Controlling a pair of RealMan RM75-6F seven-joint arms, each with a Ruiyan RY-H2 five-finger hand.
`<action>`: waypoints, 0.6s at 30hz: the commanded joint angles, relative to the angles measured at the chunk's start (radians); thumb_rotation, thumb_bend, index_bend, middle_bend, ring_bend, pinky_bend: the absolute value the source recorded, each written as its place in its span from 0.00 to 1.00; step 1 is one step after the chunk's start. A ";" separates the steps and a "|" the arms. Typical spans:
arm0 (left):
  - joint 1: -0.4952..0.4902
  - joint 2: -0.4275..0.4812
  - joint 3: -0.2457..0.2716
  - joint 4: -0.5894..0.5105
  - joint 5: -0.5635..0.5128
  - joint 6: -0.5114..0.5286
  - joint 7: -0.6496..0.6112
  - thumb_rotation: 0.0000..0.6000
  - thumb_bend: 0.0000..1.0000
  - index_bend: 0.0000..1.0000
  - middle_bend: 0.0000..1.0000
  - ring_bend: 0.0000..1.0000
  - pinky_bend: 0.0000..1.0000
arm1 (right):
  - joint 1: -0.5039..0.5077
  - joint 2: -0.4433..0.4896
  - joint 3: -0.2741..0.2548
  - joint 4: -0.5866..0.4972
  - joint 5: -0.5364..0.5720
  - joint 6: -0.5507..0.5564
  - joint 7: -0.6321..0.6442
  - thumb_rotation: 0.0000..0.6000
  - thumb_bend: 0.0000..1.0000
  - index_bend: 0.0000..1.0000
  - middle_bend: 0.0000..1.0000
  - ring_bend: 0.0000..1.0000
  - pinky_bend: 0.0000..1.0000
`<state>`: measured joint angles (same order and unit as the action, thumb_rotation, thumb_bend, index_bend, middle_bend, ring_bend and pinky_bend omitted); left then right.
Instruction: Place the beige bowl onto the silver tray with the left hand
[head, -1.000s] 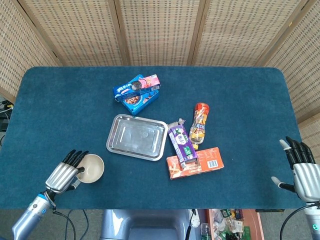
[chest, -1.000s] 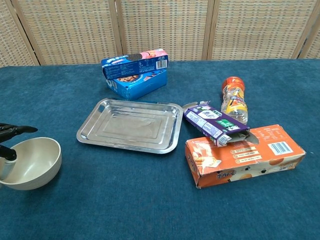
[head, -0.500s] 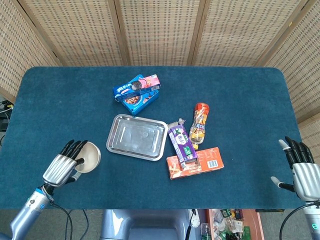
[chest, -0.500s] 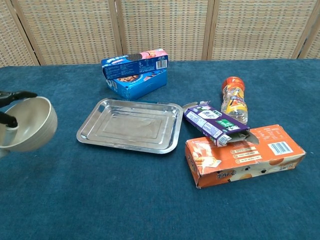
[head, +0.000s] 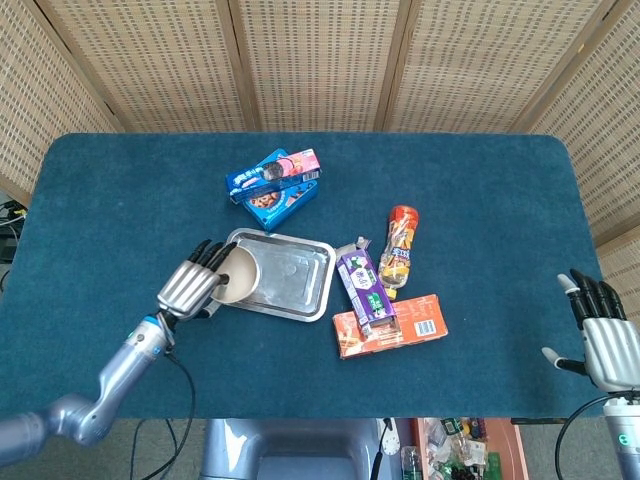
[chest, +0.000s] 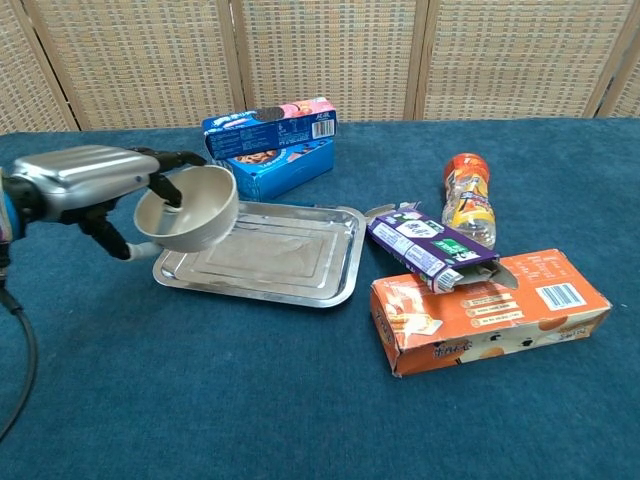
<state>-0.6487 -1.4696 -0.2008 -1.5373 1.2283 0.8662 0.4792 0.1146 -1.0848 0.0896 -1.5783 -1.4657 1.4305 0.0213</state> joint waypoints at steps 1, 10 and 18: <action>-0.056 -0.060 -0.024 0.043 -0.065 -0.033 0.049 1.00 0.41 0.65 0.00 0.00 0.00 | 0.002 -0.001 0.002 0.003 0.005 -0.005 0.000 1.00 0.00 0.00 0.00 0.00 0.00; -0.124 -0.132 -0.026 0.053 -0.229 -0.014 0.174 1.00 0.41 0.65 0.00 0.00 0.00 | 0.008 -0.001 0.006 0.008 0.020 -0.018 0.008 1.00 0.00 0.00 0.00 0.00 0.00; -0.163 -0.155 -0.006 0.044 -0.357 0.033 0.268 1.00 0.37 0.41 0.00 0.00 0.00 | 0.006 0.001 0.006 0.011 0.017 -0.014 0.018 1.00 0.00 0.00 0.00 0.00 0.00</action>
<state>-0.8022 -1.6174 -0.2137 -1.4911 0.8926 0.8842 0.7284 0.1212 -1.0837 0.0952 -1.5669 -1.4483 1.4164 0.0392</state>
